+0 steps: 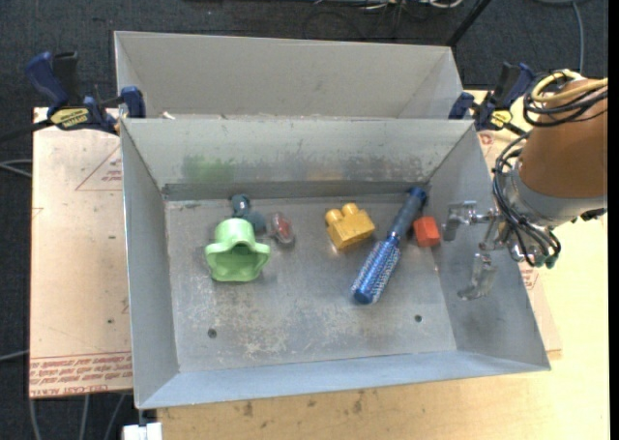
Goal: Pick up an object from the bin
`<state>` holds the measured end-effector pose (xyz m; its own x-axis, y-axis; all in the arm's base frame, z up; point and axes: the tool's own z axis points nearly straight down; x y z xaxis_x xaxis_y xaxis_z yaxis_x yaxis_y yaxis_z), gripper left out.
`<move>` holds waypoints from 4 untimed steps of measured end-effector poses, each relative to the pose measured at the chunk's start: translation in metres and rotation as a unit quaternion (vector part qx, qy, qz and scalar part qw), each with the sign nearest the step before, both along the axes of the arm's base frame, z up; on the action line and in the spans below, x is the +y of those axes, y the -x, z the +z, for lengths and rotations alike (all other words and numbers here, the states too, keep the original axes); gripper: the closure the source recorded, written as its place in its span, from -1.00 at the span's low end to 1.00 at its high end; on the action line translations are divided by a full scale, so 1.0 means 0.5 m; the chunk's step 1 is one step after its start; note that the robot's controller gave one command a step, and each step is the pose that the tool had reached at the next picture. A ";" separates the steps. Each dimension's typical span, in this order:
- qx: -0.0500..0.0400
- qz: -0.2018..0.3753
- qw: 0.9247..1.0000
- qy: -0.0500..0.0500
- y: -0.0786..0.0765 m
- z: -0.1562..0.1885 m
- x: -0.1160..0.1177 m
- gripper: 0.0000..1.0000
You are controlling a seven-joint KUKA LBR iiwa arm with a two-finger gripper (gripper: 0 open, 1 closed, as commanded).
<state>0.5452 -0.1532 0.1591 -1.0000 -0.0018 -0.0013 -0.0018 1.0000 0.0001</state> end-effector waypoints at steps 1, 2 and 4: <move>0.000 0.173 0.985 -0.002 -0.147 -0.176 0.169 -1.00; 0.000 0.172 0.985 -0.001 -0.148 -0.174 0.165 1.00; -0.005 0.234 0.972 0.003 -0.227 0.321 0.022 1.00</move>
Offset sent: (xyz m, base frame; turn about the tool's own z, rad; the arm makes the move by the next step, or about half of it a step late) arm 0.0735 0.0809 -0.0860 -0.3467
